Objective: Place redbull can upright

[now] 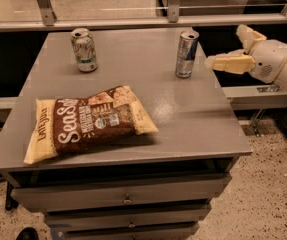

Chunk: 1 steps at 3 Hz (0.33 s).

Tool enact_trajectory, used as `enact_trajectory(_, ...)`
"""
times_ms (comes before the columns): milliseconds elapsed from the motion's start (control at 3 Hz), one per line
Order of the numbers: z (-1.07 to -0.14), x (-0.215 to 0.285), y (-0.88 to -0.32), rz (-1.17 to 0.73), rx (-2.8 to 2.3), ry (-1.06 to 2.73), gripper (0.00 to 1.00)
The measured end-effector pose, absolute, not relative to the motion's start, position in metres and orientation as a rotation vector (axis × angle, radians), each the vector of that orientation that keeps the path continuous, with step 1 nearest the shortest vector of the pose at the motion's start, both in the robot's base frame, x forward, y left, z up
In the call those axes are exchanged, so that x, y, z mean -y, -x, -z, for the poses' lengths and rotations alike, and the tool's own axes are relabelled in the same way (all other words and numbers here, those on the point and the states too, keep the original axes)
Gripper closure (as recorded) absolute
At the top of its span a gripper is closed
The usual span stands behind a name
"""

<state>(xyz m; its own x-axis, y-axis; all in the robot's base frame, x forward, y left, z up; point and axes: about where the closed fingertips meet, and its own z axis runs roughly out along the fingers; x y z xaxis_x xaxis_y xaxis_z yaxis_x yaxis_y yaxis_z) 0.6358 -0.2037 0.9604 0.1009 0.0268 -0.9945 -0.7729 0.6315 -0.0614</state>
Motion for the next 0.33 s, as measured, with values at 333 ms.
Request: enact_trajectory(333, -0.9629, 0.2139, -0.6291, -0.649, -1.36, 0.693, 0.0)
